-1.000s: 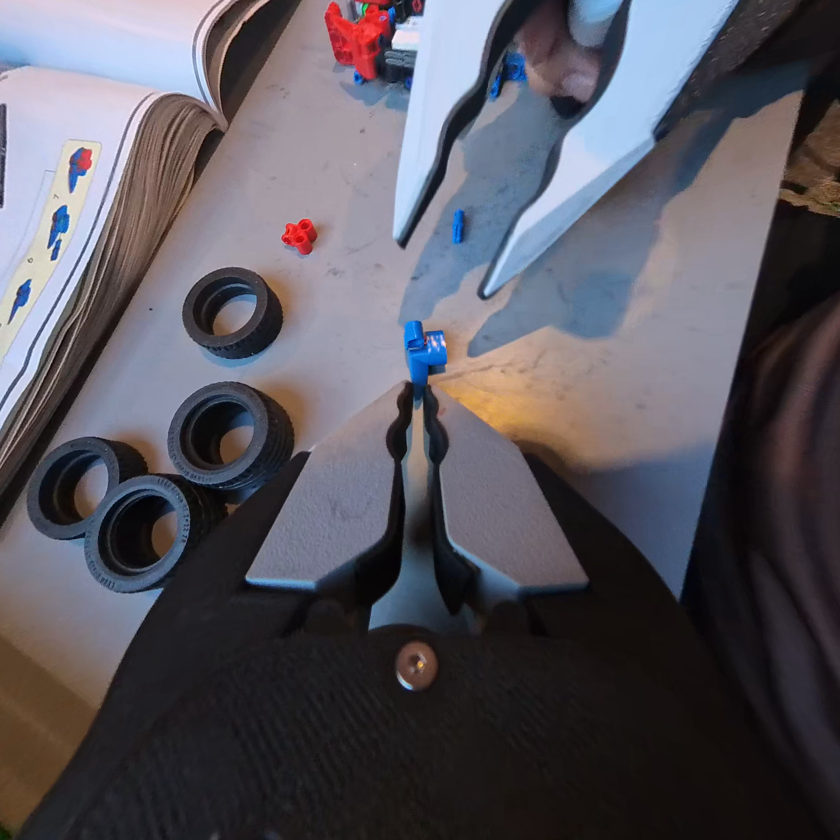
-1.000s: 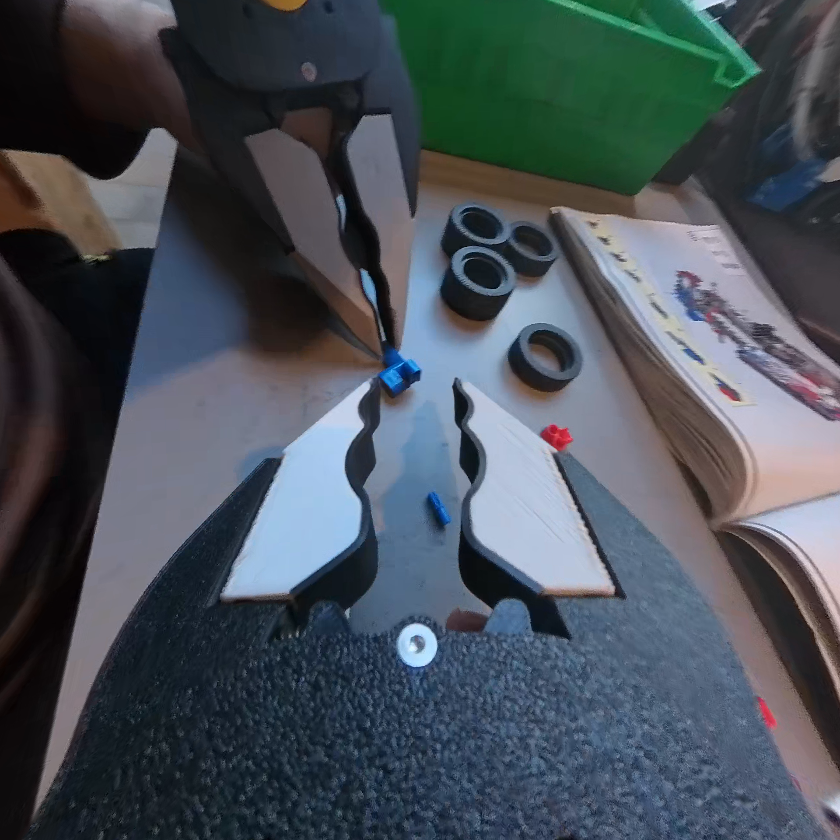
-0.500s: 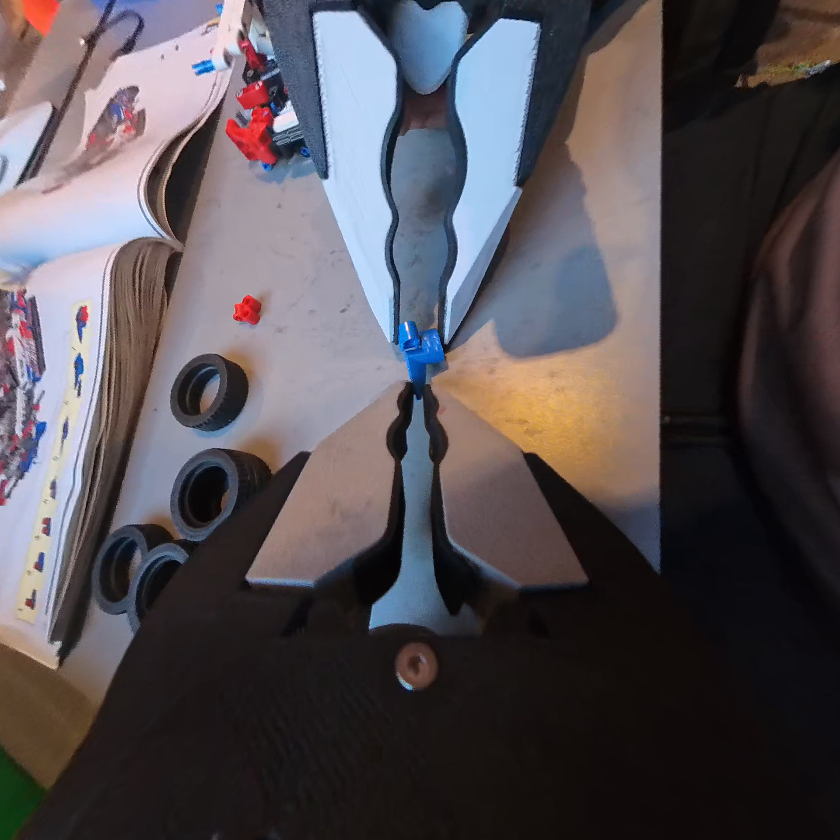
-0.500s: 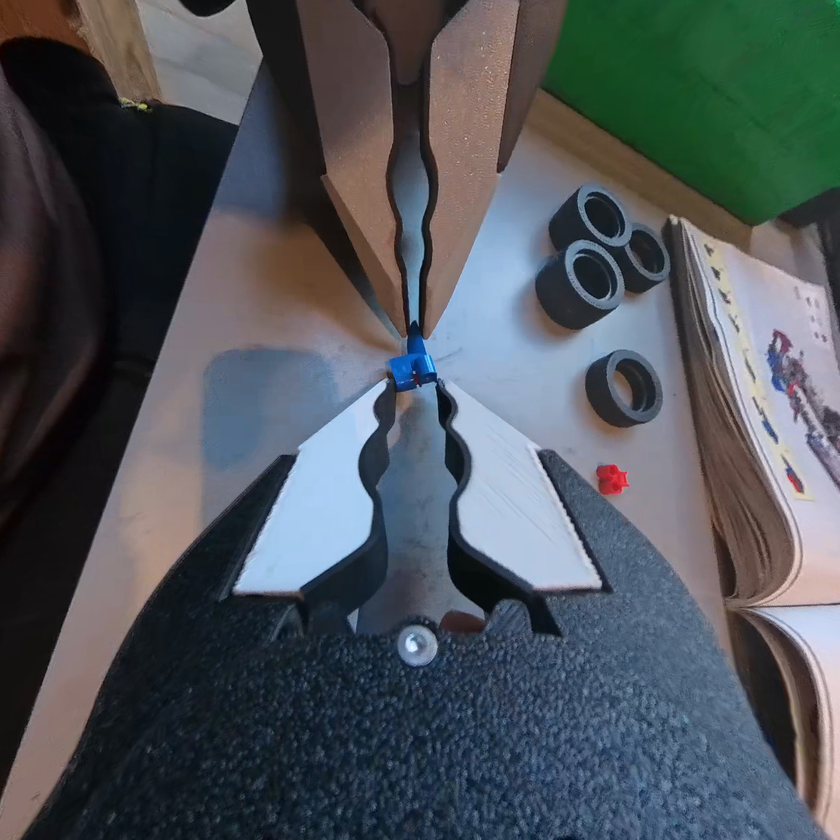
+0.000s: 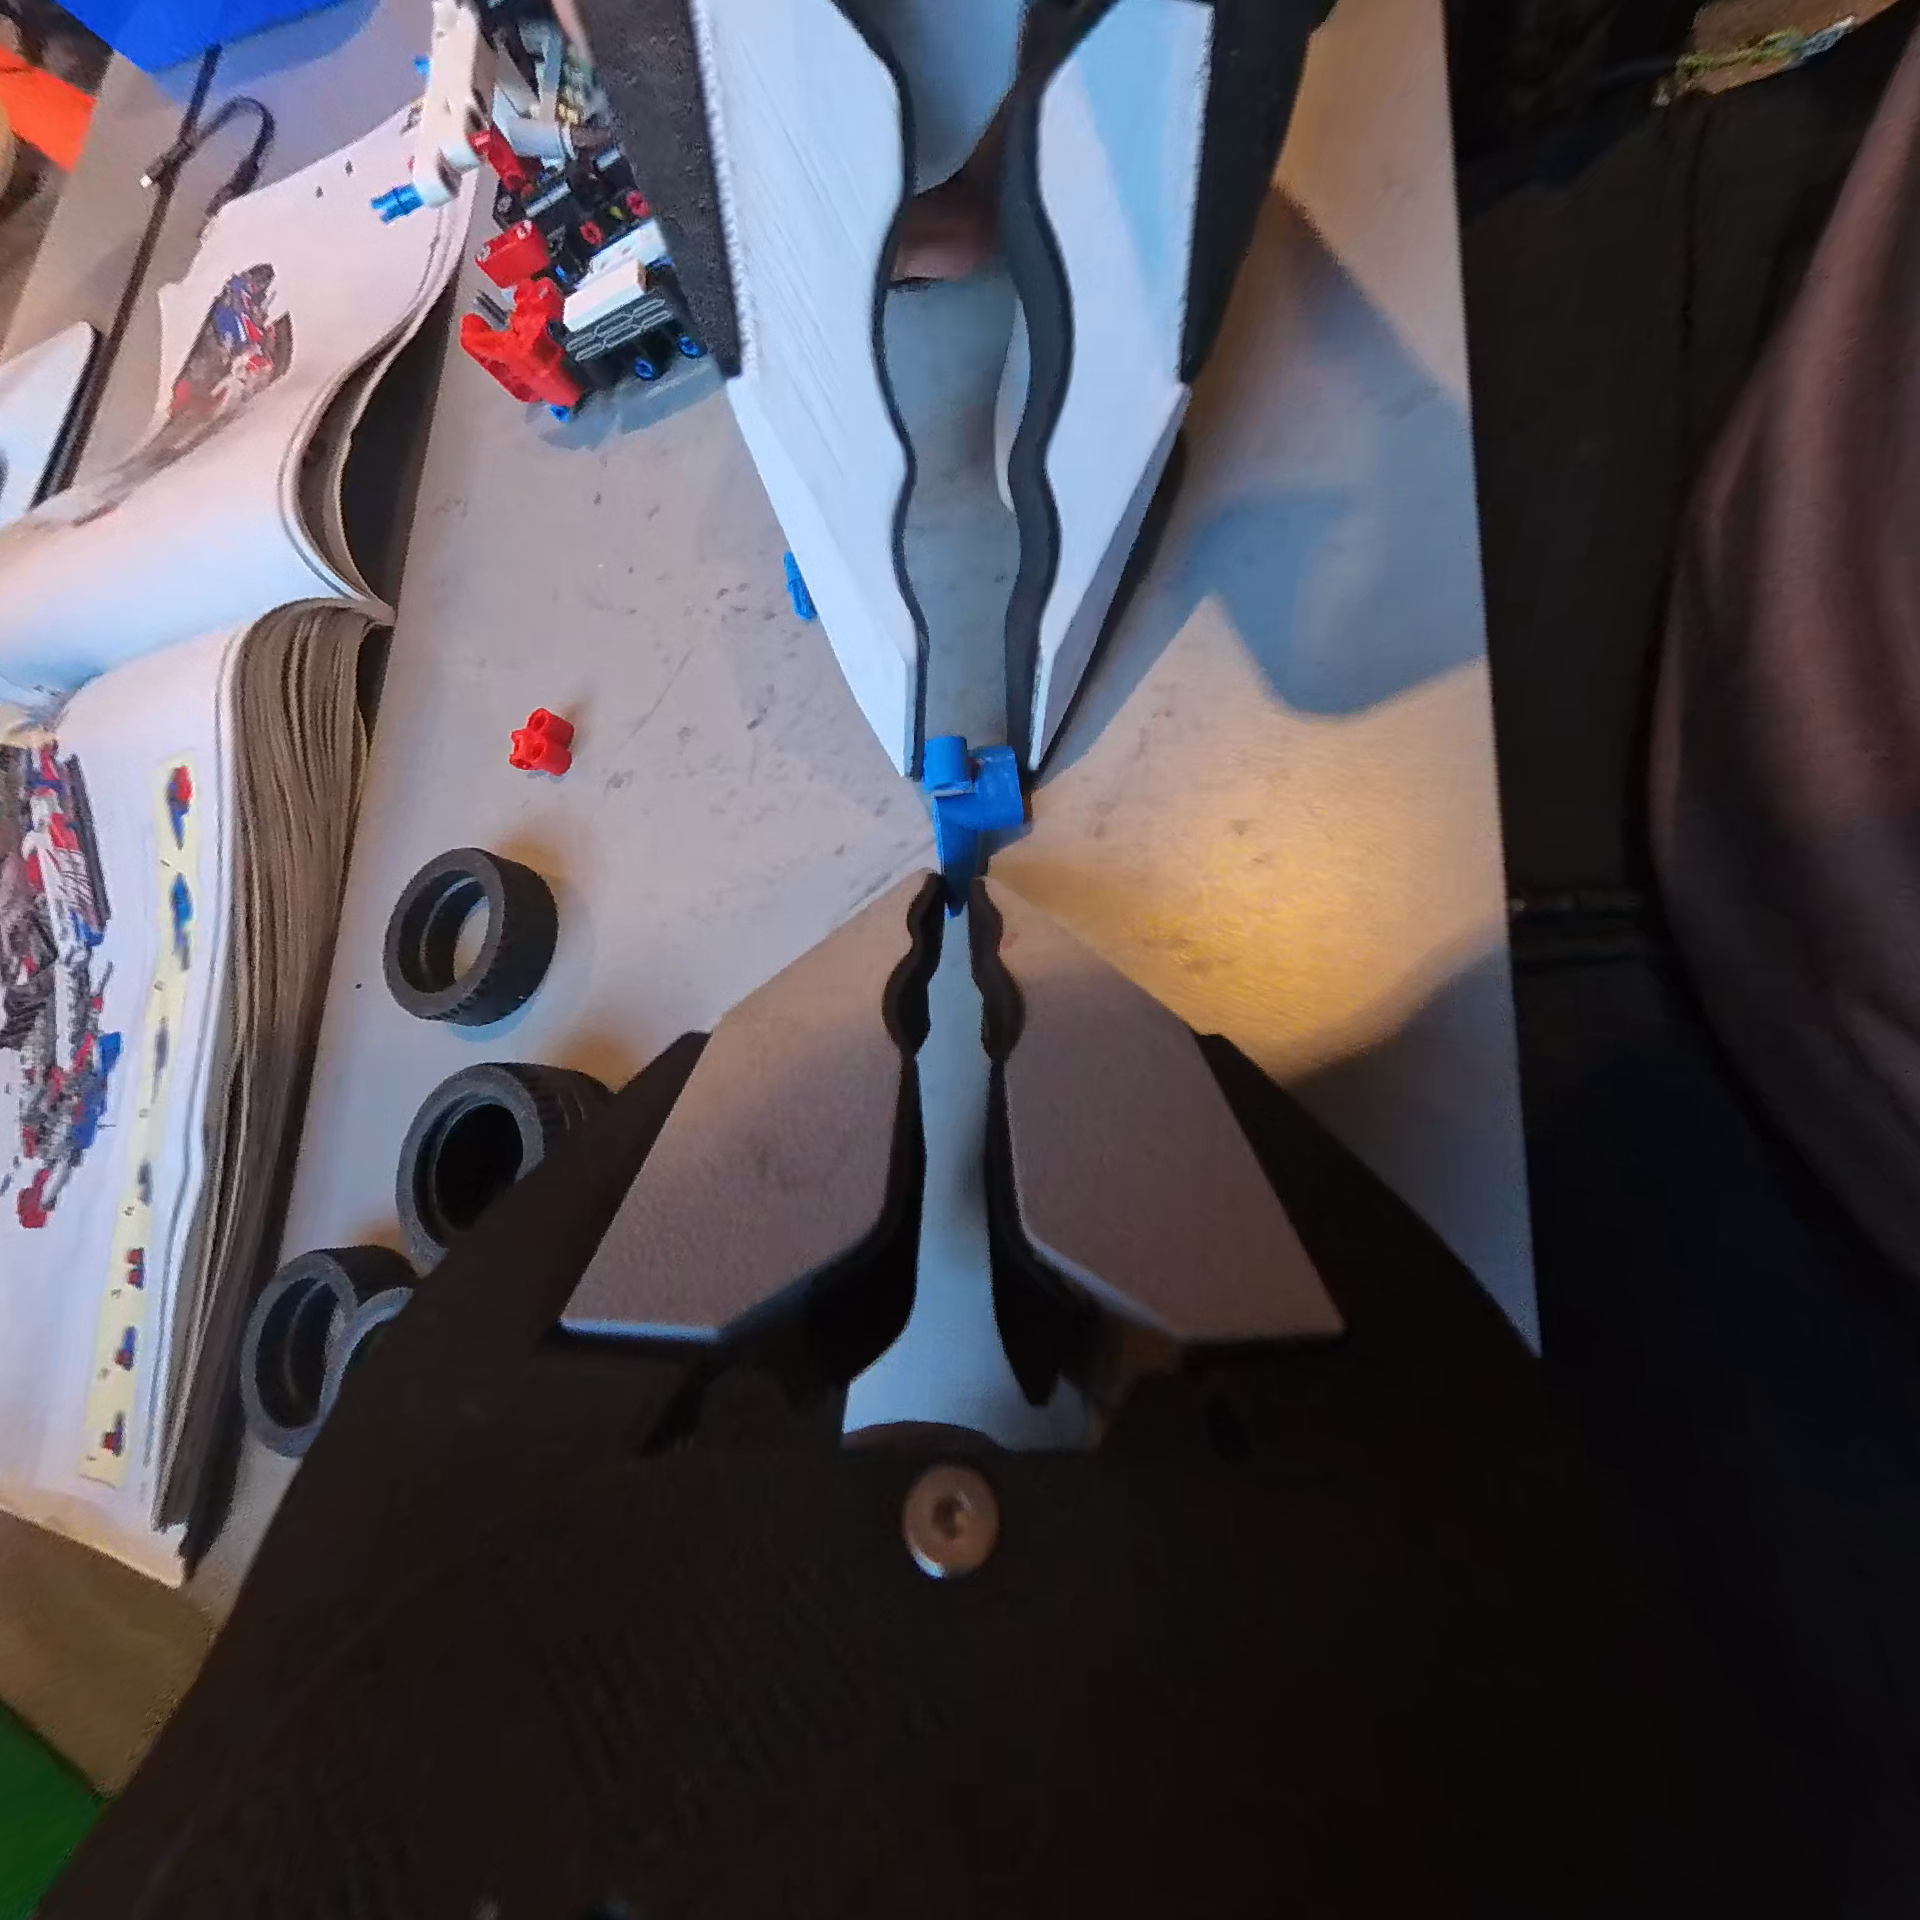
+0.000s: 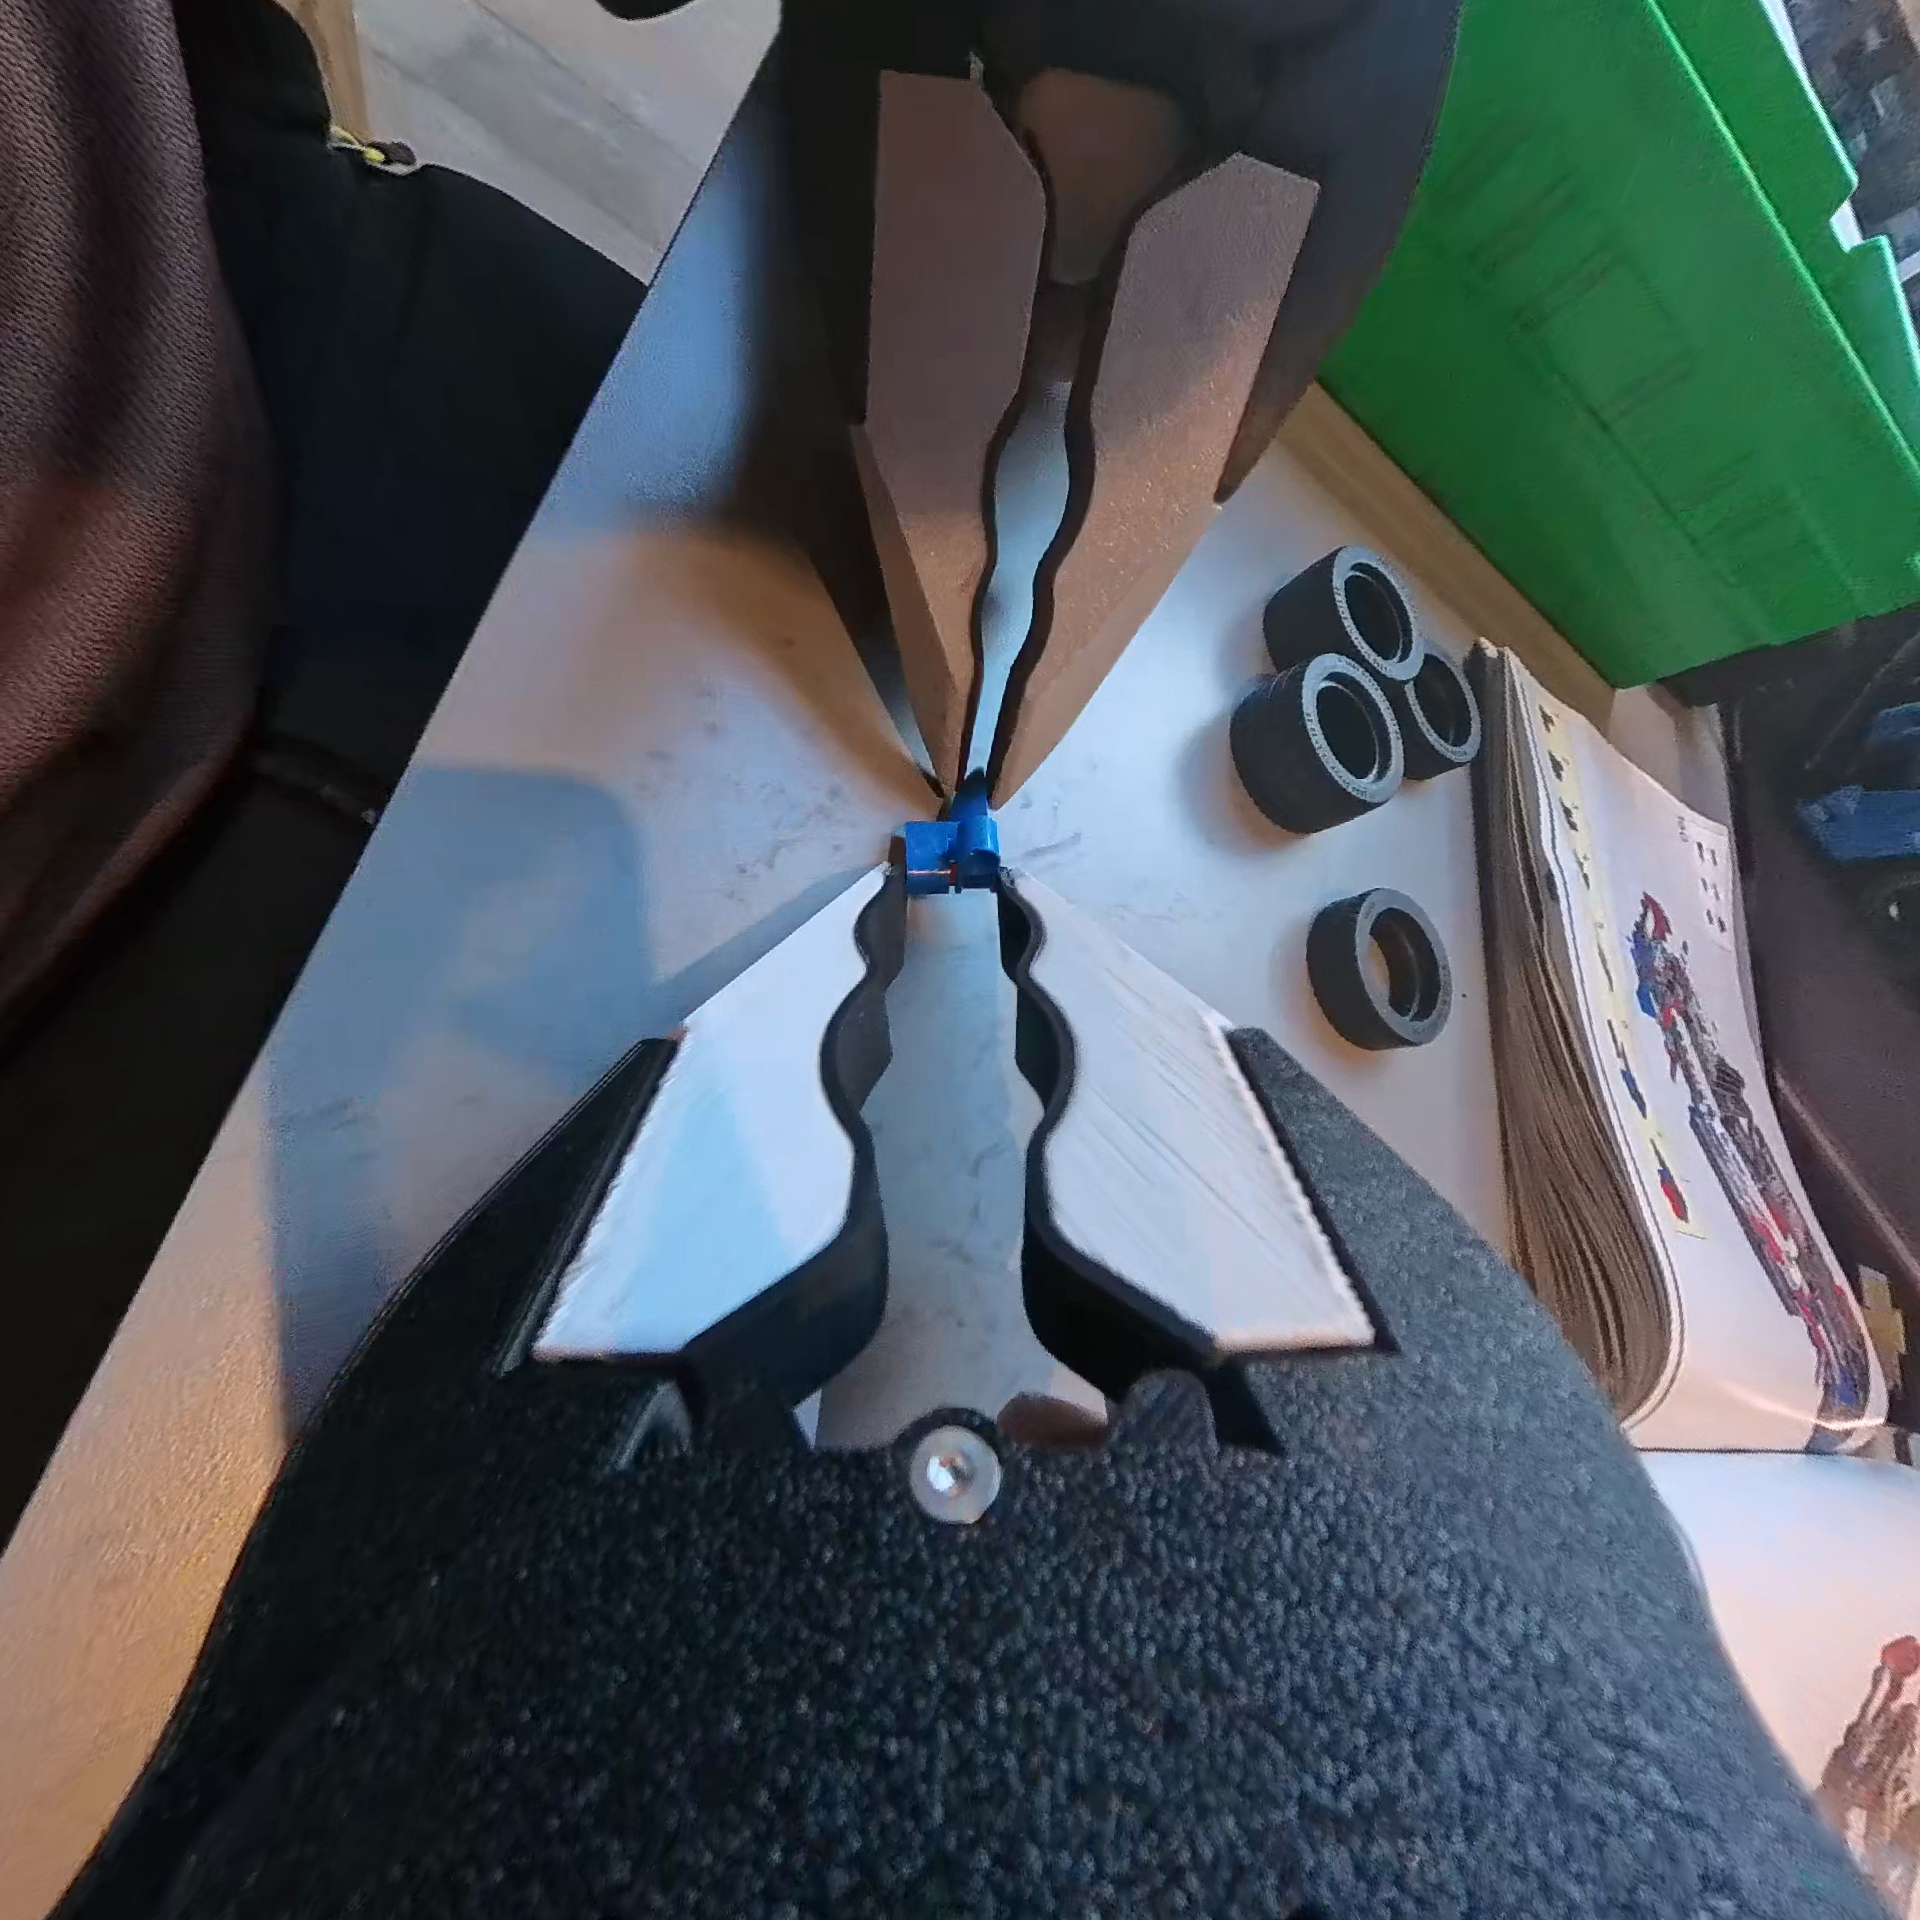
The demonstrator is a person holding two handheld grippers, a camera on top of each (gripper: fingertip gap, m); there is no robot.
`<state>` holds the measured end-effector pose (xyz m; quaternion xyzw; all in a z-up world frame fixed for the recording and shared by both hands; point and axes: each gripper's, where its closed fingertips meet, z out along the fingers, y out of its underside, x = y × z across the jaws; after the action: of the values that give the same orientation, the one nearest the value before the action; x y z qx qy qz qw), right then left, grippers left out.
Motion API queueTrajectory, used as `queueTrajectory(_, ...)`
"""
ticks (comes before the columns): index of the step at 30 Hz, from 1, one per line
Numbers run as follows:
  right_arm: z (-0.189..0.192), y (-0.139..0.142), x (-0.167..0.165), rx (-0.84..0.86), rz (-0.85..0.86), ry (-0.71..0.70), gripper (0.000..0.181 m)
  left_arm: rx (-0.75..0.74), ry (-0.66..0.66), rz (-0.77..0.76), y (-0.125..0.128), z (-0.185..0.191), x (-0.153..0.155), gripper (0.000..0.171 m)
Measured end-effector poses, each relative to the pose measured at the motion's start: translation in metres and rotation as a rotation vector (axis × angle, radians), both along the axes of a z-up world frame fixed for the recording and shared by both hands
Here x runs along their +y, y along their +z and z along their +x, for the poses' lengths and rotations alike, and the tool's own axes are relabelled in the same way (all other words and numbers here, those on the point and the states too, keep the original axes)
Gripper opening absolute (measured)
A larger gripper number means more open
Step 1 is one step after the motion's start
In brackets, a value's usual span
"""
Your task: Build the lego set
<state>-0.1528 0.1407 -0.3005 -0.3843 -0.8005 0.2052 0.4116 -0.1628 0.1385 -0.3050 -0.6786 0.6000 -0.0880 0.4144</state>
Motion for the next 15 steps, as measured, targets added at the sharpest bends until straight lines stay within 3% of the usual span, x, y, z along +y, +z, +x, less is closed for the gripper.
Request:
queueTrajectory(5,-0.003,0.000,0.001,0.003,0.009,-0.013,0.017,-0.039,0.016,-0.024,0.004,0.003,0.003,0.025)
queueTrajectory(9,-0.005,0.000,0.005,-0.021,-0.055,-0.044,0.017,-0.034,-0.002,-0.014,0.004,0.012,0.000,0.024)
queueTrajectory(11,-0.005,-0.001,0.008,-0.038,-0.085,-0.060,0.017,-0.025,0.045,-0.001,0.004,0.012,0.008,0.015)
queueTrajectory(15,-0.006,0.001,0.010,-0.035,-0.131,-0.071,0.017,-0.027,0.073,-0.028,0.002,0.010,0.012,0.015)
